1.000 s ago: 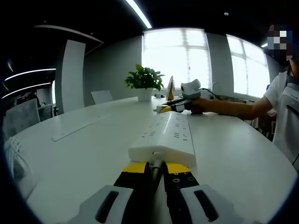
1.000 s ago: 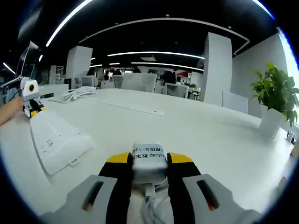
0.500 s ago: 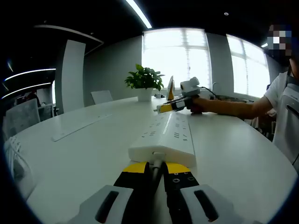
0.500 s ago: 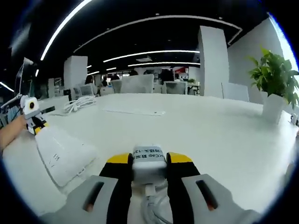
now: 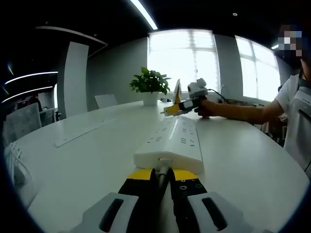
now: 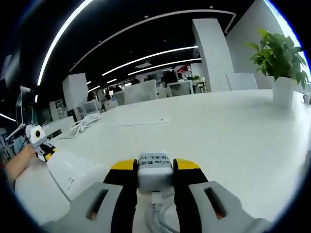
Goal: Straighten the power strip on the desk, plug the charger into it
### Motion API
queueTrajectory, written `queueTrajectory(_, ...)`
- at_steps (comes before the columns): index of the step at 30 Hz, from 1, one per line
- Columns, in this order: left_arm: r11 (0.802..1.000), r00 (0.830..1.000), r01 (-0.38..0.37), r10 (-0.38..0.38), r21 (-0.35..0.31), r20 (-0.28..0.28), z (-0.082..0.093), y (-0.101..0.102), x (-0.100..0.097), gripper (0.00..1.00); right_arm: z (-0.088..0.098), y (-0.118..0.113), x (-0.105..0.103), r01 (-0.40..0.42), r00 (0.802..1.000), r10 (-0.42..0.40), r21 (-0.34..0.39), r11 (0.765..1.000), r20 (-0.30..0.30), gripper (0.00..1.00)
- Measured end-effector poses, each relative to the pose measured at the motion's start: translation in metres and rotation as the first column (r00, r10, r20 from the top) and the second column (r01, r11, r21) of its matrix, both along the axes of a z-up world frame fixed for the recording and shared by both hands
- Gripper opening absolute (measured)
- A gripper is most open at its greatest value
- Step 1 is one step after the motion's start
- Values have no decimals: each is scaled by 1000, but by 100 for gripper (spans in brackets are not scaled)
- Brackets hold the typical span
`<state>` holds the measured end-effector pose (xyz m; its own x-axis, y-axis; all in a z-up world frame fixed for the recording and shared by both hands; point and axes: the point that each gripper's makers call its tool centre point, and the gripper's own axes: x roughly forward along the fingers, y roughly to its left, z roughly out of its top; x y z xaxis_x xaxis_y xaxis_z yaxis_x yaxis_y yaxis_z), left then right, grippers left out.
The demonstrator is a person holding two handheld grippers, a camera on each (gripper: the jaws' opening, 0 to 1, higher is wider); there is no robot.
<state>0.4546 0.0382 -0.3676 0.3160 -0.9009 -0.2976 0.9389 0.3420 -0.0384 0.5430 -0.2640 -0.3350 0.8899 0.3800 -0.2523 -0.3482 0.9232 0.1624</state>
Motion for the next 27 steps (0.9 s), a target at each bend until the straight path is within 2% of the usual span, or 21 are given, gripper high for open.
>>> queueTrajectory(6,1000,1000,1,-1,-1,1,0,0,0,15,3,2,-2,-6,1000,6,20,1000,-9,28)
queueTrajectory(14,1000,1000,2,-2,-1,1,0,0,0,15,3,7,-8,-18,1000,18,5,1000,-20,27)
queueTrajectory(16,1000,1000,2,-2,-1,1,0,0,1,15,4,12,-11,-26,998,31,80,996,-61,27)
queueTrajectory(17,1000,1000,2,-2,-1,0,0,0,1,15,5,11,-11,-26,998,32,95,995,-60,27)
queueTrajectory(22,1000,1000,4,-4,-1,1,0,0,1,15,10,11,-12,-27,998,31,87,996,-46,27)
queueTrajectory(27,1000,1000,3,-3,-1,2,0,-1,0,15,18,16,-14,-45,998,50,117,992,-36,27)
